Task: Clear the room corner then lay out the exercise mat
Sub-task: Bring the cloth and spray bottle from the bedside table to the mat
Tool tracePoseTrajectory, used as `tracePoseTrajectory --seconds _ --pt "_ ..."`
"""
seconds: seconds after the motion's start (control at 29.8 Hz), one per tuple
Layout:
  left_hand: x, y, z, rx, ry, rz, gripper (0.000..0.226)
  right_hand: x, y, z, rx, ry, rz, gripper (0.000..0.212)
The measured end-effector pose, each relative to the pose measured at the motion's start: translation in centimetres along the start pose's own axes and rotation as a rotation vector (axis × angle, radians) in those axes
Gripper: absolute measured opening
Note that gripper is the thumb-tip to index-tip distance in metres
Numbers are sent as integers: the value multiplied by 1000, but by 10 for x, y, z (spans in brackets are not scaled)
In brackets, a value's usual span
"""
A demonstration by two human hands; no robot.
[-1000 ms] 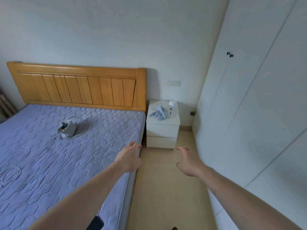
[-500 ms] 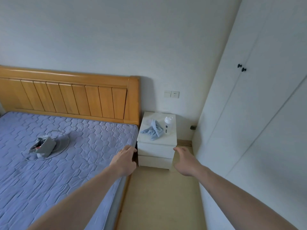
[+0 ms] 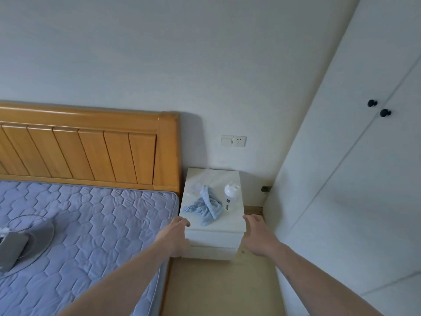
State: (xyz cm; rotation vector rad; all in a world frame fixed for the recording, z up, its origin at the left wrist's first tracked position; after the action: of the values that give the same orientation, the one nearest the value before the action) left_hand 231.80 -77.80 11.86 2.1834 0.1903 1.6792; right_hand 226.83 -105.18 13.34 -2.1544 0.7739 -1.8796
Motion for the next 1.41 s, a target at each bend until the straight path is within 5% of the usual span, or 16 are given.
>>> tracePoseTrajectory --seconds 0.4,0.8,1.07,1.41 --pt "-50 8 174 43 -212 25 60 -17 20 174 -86 -61 -40 85" --pt "-123 2 332 313 -302 -109 61 -66 54 373 9 -213 -128 103" --pt "-189 9 393 392 -369 -189 57 -117 73 426 71 -323 -151 114" --pt "-231 7 410 505 -342 -352 64 -136 82 448 111 -225 -164 93"
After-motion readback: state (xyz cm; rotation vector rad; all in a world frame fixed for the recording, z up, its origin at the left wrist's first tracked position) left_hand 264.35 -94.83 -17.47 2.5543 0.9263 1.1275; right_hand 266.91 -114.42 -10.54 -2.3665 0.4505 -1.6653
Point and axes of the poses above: each hand's wrist, its own z-axis towards the middle knuckle, its own x-axis out of the back of the hand, y = z × x, the point moved 5 cm from there along z, towards the middle knuckle, and after that the axes turned 12 degrees about y, right-handed, at the moved point
